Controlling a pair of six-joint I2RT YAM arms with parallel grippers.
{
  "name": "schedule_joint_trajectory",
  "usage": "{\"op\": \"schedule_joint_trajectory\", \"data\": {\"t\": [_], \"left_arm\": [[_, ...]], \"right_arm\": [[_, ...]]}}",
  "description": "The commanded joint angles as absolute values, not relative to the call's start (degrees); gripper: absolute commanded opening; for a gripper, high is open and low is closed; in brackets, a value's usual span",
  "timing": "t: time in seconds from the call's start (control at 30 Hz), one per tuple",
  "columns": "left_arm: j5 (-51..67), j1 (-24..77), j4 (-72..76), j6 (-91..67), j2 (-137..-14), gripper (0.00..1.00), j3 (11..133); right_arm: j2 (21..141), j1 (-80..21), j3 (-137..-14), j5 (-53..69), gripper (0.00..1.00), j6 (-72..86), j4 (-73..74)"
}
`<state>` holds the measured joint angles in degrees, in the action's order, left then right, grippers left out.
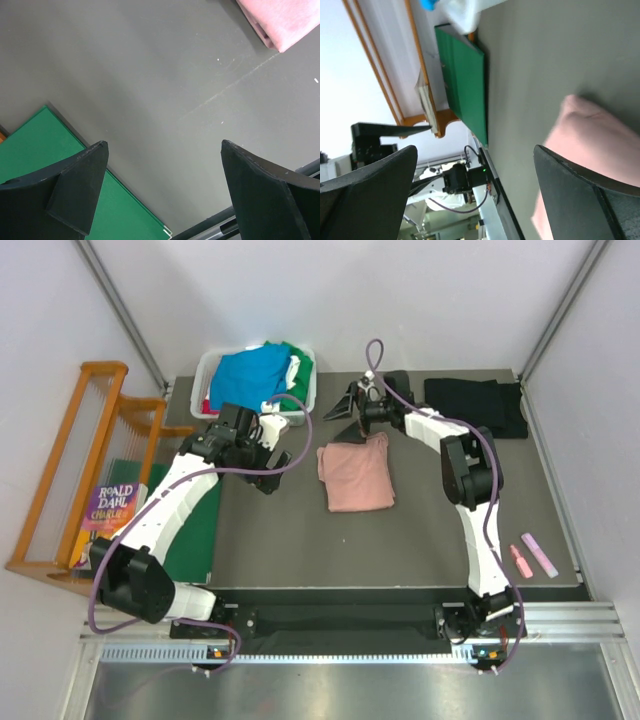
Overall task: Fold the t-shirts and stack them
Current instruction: Fold the tshirt
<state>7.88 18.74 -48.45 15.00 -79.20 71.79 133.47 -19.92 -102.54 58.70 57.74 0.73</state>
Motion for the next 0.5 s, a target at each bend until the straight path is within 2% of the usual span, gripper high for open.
{"op": "schedule_joint_trajectory", "data": {"t": [0.0,0.2,0.47], "left_arm": [[8.70,18.46,-47.37,14.85,-77.87,0.99,71.89],[8.96,18.46,-47.90,15.03,-77.87,0.99,72.42],[9.93,18.46,-48.43,14.59,-77.87,0.99,72.77]], "right_arm": [[140.26,-18.73,-102.49,59.68,1.00,58.01,1.58],[142.65,-17.23,-99.76,59.85,1.00,57.04,0.53],[134.92,-13.19,-100.21,62.67,1.00,55.99,0.79]]}}
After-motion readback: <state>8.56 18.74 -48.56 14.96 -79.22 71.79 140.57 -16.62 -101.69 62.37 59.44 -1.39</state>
